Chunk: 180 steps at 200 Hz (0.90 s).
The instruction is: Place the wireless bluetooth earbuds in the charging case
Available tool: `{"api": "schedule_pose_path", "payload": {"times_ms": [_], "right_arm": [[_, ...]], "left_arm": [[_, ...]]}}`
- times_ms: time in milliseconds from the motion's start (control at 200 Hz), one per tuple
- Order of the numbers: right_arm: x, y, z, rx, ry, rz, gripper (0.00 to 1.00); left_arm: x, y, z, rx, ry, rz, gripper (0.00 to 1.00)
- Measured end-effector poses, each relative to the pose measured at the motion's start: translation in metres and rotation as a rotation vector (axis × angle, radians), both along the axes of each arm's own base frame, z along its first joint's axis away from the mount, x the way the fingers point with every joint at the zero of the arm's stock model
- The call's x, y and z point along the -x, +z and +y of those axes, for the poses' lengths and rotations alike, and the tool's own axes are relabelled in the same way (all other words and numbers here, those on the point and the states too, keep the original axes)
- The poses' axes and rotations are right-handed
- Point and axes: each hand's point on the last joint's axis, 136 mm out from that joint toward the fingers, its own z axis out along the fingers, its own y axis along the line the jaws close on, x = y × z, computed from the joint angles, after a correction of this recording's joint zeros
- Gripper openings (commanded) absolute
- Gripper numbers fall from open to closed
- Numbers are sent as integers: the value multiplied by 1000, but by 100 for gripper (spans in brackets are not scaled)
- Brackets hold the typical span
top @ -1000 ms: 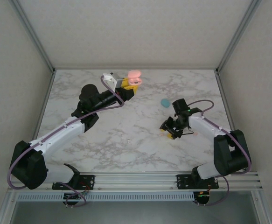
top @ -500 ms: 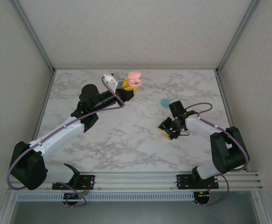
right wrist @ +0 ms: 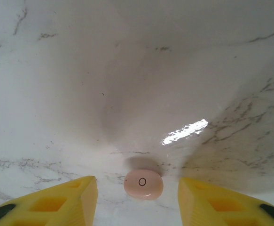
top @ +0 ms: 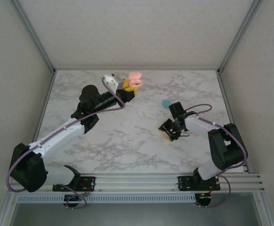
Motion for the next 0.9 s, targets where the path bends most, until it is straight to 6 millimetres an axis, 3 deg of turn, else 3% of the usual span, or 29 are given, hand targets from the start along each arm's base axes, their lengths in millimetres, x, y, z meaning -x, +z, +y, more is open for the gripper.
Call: {"api": "schedule_pose_path", "payload": {"times_ms": [901], "right_arm": [[-19, 3, 13, 3, 67, -29, 48]], "left_arm": [[1, -1, 2, -8, 3, 12, 20]]}}
